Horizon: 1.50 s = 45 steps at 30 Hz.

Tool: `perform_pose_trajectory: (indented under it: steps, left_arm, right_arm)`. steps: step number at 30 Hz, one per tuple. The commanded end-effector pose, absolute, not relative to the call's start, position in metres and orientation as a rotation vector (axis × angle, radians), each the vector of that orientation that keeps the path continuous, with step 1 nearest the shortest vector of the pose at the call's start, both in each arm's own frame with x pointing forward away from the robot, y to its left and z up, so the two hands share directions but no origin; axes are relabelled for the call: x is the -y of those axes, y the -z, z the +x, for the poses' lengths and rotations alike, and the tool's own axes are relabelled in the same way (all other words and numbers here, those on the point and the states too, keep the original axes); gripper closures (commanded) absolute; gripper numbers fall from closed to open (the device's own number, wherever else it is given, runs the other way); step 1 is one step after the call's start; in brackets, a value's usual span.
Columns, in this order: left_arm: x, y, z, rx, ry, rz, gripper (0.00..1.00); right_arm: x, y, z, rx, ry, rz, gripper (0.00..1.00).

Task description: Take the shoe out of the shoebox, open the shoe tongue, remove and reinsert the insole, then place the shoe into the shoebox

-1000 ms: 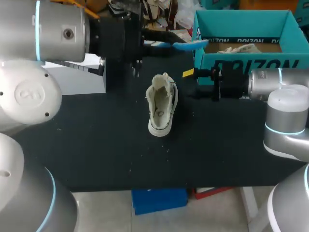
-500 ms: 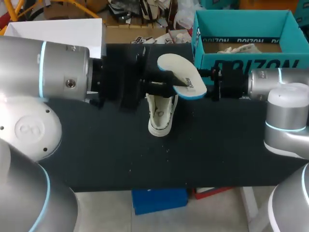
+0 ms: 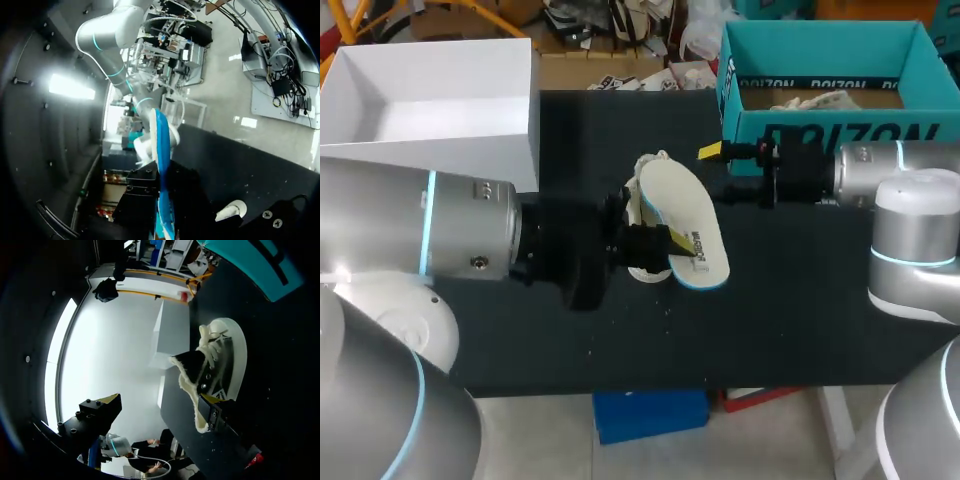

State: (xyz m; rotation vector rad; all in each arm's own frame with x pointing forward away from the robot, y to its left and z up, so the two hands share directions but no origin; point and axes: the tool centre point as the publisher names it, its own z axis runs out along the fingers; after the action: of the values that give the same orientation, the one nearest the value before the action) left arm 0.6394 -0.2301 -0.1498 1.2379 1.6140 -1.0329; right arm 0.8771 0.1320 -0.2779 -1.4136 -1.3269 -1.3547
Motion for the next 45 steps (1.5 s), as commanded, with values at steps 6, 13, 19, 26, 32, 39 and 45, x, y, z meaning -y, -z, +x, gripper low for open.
perform_pose_trajectory:
  steps: [6,13,19,26,32,39,45]
  left_arm:
    - [0.211,0.207,0.644,-1.408,1.03,1.061,1.0]
    - [0.208,0.215,0.649,-1.474,1.019,1.027,1.0]
    - [0.208,0.215,0.649,-1.474,1.019,1.027,1.0]
    - [0.221,0.226,0.638,-1.368,0.913,1.119,1.0]
    - [0.222,0.262,0.644,-1.291,0.826,1.136,1.0]
    - [0.222,0.292,0.658,-1.177,0.875,1.14,1.0]
    - [0.224,0.309,0.683,-1.163,0.866,1.16,1.0]
  right_arm:
    - [-0.134,0.279,0.877,1.326,1.356,-1.417,0.0]
    - [-0.134,0.279,0.877,1.326,1.356,-1.417,0.0]
    - [-0.134,0.279,0.877,1.326,1.356,-1.417,0.0]
    - [-0.134,0.279,0.877,1.326,1.356,-1.417,0.0]
    - [-0.134,0.279,0.877,1.326,1.356,-1.417,0.0]
    - [-0.134,0.279,0.877,1.326,1.356,-1.417,0.0]
    - [-0.134,0.279,0.877,1.326,1.356,-1.417,0.0]
